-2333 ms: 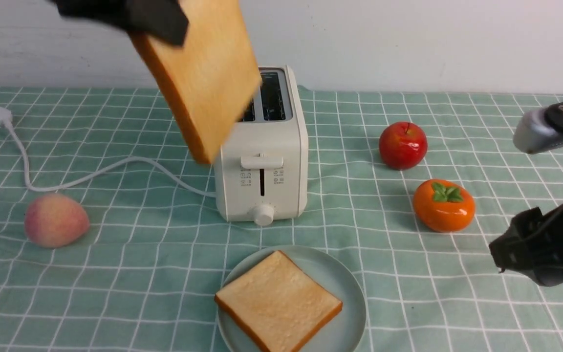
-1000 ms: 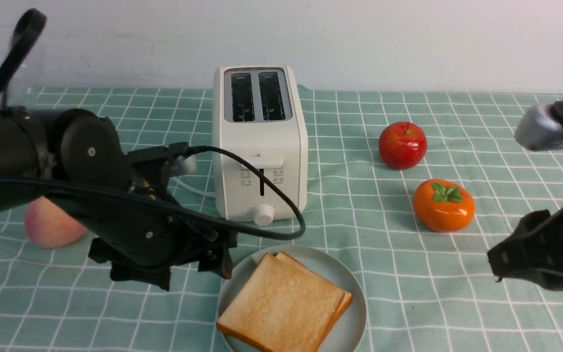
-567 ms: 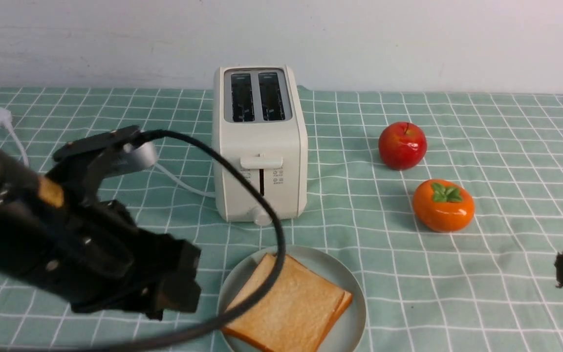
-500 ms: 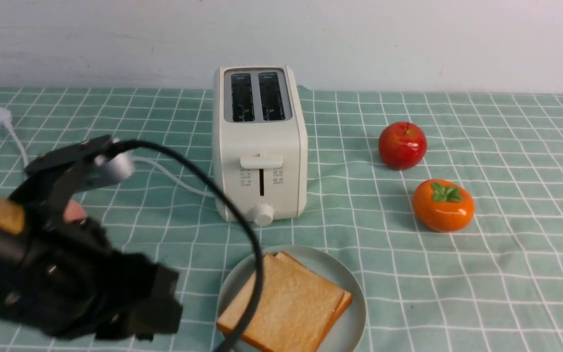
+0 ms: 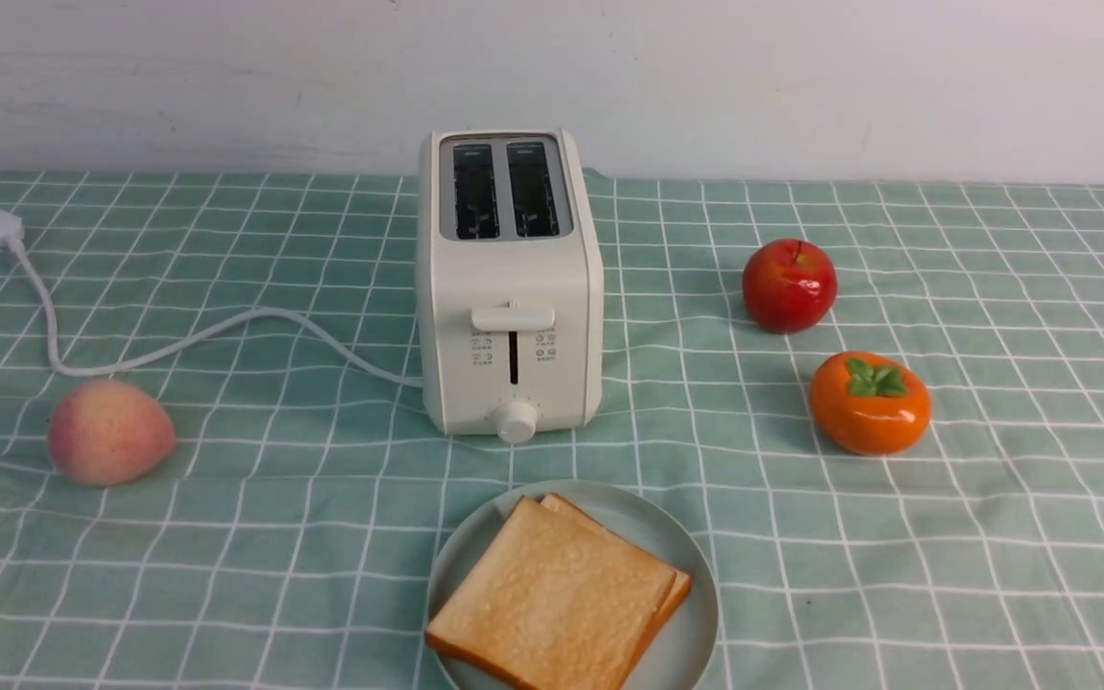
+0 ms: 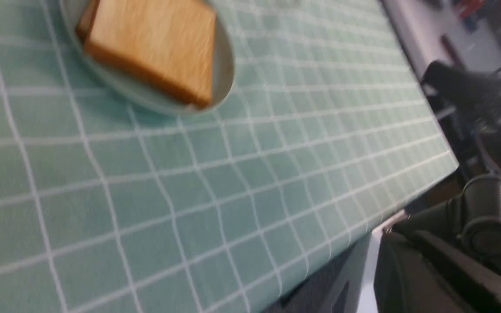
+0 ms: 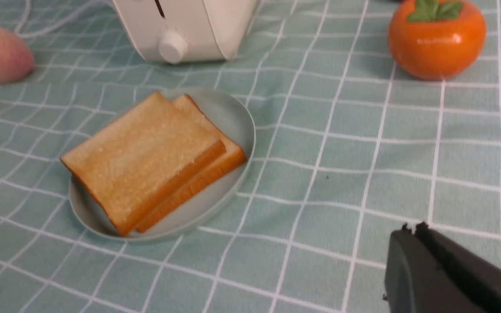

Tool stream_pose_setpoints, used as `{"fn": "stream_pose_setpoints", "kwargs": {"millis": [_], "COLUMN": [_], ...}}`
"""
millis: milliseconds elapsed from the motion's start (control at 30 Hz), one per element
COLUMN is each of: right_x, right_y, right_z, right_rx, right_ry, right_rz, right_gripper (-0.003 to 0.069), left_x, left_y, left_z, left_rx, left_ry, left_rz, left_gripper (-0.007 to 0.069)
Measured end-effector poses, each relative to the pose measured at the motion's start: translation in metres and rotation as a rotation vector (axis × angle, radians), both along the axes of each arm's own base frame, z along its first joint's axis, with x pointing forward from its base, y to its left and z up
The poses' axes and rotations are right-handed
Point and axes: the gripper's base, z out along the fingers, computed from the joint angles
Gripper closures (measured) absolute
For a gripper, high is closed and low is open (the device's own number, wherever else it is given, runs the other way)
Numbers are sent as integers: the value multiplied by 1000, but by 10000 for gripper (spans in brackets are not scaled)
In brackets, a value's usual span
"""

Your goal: Take toasted bread from bread machine on blue coffee table place on plate.

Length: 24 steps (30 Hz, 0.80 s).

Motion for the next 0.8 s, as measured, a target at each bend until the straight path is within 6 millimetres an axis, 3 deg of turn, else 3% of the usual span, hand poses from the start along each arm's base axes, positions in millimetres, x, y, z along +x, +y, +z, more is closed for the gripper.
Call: {"fn": "stream_pose_setpoints", "kwargs": {"millis": [200,633,733,800], "right_x": [0,0,0,0], "right_y": [0,0,0,0], "right_z": [1,1,1,1], "right_rx": [8,8,8,7], "right_ry": [-15,-16,-16,-19], "right_rz": [0,0,0,0], "right_gripper": [667,659,657,657], "left_x": [-16,-16,-13,-1], "left_y": [11,11,12,18], "left_z": [6,5,2,-4], "left_rx": [-88,-82,-40,94], "left_ry": [-168,-171,-200,-331], "left_rz": [42,45,62,138], "left_gripper": [638,638,638,638]}}
